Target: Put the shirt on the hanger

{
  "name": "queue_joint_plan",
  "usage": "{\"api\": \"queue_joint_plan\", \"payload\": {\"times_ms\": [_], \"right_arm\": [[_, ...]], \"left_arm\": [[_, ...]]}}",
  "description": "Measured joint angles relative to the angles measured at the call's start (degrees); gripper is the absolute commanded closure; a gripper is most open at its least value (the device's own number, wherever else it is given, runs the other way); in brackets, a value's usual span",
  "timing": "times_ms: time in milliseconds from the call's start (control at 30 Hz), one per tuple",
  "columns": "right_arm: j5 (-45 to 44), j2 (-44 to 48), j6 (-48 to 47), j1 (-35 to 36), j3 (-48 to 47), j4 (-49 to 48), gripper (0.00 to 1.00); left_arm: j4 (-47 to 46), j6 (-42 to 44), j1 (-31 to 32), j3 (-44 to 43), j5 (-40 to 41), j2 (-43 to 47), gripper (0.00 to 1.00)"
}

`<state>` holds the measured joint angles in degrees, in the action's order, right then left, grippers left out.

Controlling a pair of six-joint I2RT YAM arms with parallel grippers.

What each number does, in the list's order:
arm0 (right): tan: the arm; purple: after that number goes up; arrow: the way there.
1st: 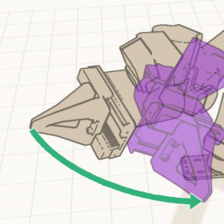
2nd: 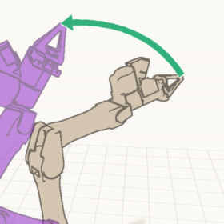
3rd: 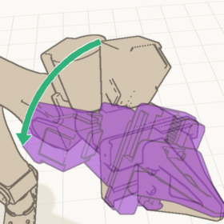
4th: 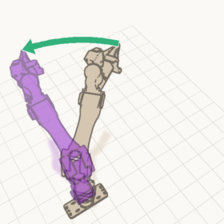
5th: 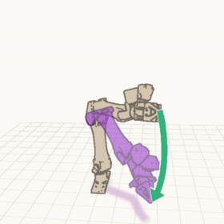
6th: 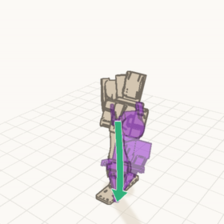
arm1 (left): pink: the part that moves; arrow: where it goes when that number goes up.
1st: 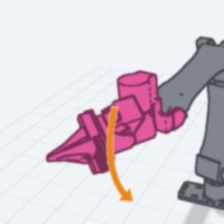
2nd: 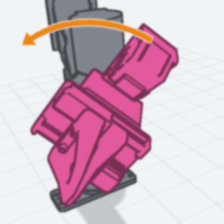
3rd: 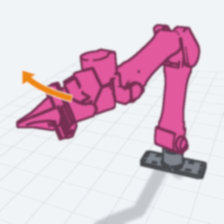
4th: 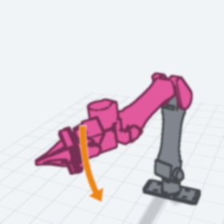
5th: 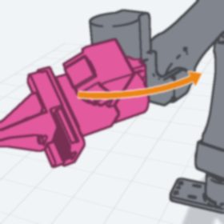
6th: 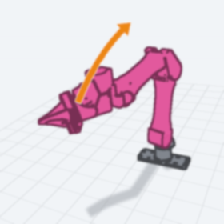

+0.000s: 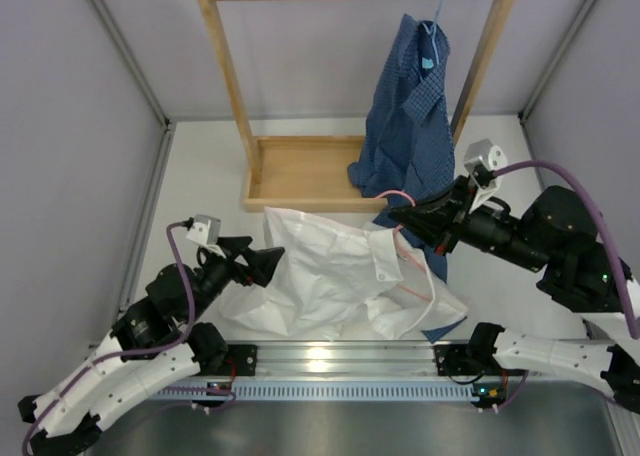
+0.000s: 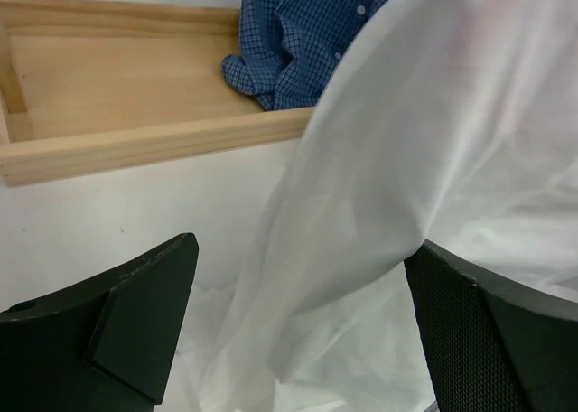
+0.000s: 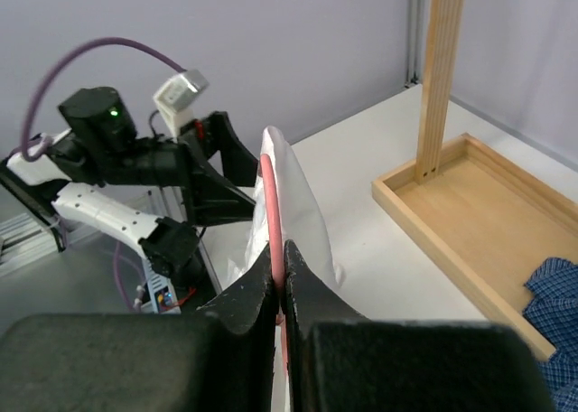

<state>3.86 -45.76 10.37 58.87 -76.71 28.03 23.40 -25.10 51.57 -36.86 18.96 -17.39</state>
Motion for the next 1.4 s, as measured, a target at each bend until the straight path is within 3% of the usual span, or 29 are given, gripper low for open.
{"api": "queue_joint_plan", "payload": {"times_ms": [133,367,533,600,633,700,833,933,967,1200,1400], "right_arm": [[2.3,0.5,-1.3,0.0,-3.1,3.2,1.0],[5.0,2.5,-2.9,0.0,-3.3,7.1,1.0],[5.8,3.5,-3.2,0.0,-3.3,8.4,1.0],[5.9,4.2,-3.4,0.0,-3.3,9.0,1.0],[5.9,4.6,-3.4,0.0,-3.3,9.4,1.0],[5.9,5.7,-3.4,0.0,-3.3,9.9,1.0],[6.1,8.0,-3.4,0.0,-3.2,10.8,1.0],[6.3,9.1,-3.4,0.0,-3.2,11.0,1.0],[6.3,9.5,-3.4,0.0,-3.2,11.0,1.0],[4.9,10.8,-3.4,0.0,-2.5,11.2,1.0],[-0.2,12.0,-3.4,0.0,-0.7,11.9,1.0]], "left_arm": [[-2.7,1.0,0.0,2.7,0.6,-1.6,0.02],[-14.0,3.5,0.0,5.7,1.5,-6.5,0.17],[-22.2,5.9,0.0,8.7,0.9,-8.4,0.13],[-23.8,6.5,0.0,8.9,1.5,-9.1,0.27],[-24.4,6.7,0.0,8.9,1.9,-9.4,0.47],[-25.2,7.7,0.0,8.9,2.7,-9.4,0.61],[-27.3,8.9,0.0,8.9,4.5,-9.4,0.76],[-29.0,9.7,0.0,9.0,5.4,-9.6,0.78],[-29.7,9.9,0.0,9.0,5.7,-10.0,1.0],[-31.1,9.8,0.0,8.3,6.6,-15.6,1.0],[-22.6,4.7,0.2,0.6,20.4,-18.4,1.0]]}}
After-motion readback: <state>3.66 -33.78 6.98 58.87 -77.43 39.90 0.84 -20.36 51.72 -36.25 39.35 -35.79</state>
